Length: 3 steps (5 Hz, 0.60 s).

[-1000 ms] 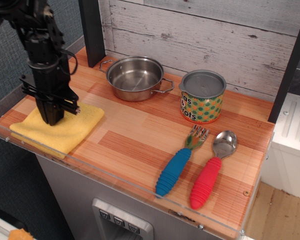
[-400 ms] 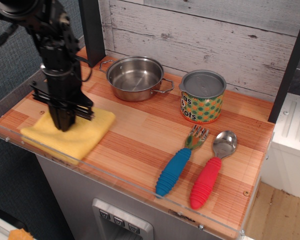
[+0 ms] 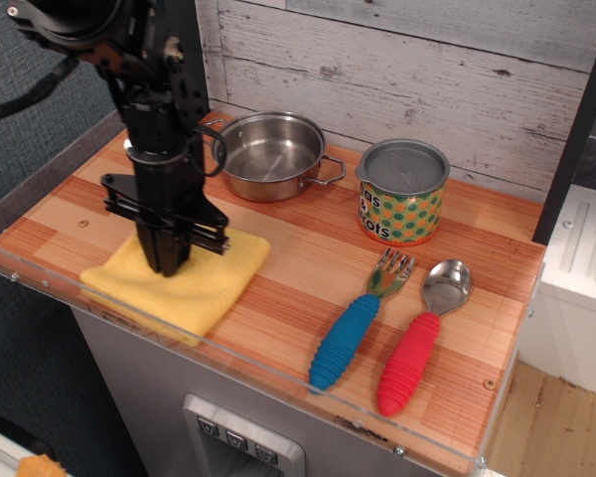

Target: Move the yellow napkin next to the blue fork

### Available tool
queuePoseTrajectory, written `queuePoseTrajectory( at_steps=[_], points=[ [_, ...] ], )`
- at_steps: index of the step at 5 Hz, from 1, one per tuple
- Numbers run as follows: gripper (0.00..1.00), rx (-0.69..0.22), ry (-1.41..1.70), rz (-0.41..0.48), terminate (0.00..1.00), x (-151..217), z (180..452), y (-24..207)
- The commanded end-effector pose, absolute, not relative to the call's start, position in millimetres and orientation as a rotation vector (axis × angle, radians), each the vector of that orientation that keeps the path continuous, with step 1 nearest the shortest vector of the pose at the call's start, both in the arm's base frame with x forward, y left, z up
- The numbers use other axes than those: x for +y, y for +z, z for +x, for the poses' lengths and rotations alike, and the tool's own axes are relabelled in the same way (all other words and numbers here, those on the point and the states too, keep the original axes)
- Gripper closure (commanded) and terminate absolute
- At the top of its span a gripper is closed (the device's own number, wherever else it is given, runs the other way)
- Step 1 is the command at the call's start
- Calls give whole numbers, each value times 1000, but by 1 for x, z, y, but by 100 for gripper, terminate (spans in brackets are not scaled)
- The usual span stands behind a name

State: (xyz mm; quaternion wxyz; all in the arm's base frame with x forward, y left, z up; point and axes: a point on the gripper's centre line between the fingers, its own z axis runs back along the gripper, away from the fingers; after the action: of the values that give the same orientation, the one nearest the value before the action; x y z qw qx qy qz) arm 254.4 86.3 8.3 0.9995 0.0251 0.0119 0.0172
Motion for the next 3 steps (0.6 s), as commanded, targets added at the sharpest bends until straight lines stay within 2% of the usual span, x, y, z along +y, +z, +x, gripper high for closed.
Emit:
queuePoseTrajectory(
  at_steps=[1, 3],
  points=[
    [100, -4, 26, 42, 0, 61, 263, 16],
    [100, -18, 10, 32, 0, 46, 269, 16]
  ],
)
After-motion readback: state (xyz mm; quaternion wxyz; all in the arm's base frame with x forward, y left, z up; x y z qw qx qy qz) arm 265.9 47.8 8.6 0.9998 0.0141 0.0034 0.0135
